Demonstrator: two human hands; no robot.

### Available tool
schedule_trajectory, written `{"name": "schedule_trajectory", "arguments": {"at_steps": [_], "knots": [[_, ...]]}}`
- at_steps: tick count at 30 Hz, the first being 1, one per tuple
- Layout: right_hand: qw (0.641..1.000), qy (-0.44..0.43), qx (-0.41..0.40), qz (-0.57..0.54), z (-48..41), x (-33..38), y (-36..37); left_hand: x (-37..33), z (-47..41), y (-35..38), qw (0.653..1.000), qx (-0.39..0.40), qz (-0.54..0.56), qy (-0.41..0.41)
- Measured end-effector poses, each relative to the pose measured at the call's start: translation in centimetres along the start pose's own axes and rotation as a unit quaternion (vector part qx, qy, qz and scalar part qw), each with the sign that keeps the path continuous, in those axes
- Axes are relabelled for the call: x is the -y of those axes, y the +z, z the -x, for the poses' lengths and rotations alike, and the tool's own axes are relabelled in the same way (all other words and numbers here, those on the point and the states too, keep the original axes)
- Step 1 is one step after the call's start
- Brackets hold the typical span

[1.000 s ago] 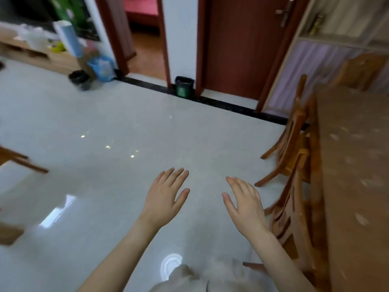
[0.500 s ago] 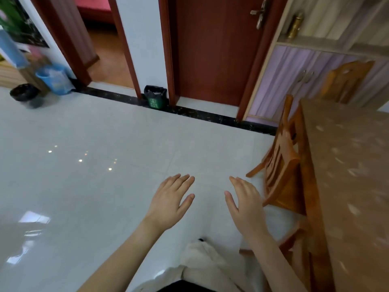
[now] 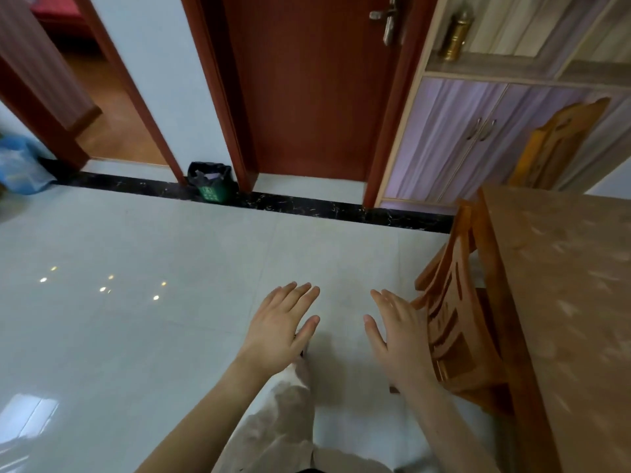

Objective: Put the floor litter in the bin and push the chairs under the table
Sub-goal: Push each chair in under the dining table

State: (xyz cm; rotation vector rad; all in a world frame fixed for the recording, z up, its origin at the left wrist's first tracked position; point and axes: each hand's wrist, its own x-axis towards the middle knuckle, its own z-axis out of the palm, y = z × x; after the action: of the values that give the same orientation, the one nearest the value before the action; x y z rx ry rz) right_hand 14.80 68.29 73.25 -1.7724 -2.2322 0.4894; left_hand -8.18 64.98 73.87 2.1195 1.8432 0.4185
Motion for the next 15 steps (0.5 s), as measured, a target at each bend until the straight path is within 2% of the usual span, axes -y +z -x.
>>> {"name": "schedule_trajectory", "arguments": {"at_steps": [8,15], "knots": [[0.997,0.059,-0.053,-0.013,-18.3,-1.4,-2.1,5.3,-22.3,-2.4,0.996,0.015,-0.012,0.092],[0.984,0.13,-0.118,-0.026,-30.1,-3.9,-5.7,5.5,-40.1,-5.3,0.984,0.024,0.007,0.179]]}}
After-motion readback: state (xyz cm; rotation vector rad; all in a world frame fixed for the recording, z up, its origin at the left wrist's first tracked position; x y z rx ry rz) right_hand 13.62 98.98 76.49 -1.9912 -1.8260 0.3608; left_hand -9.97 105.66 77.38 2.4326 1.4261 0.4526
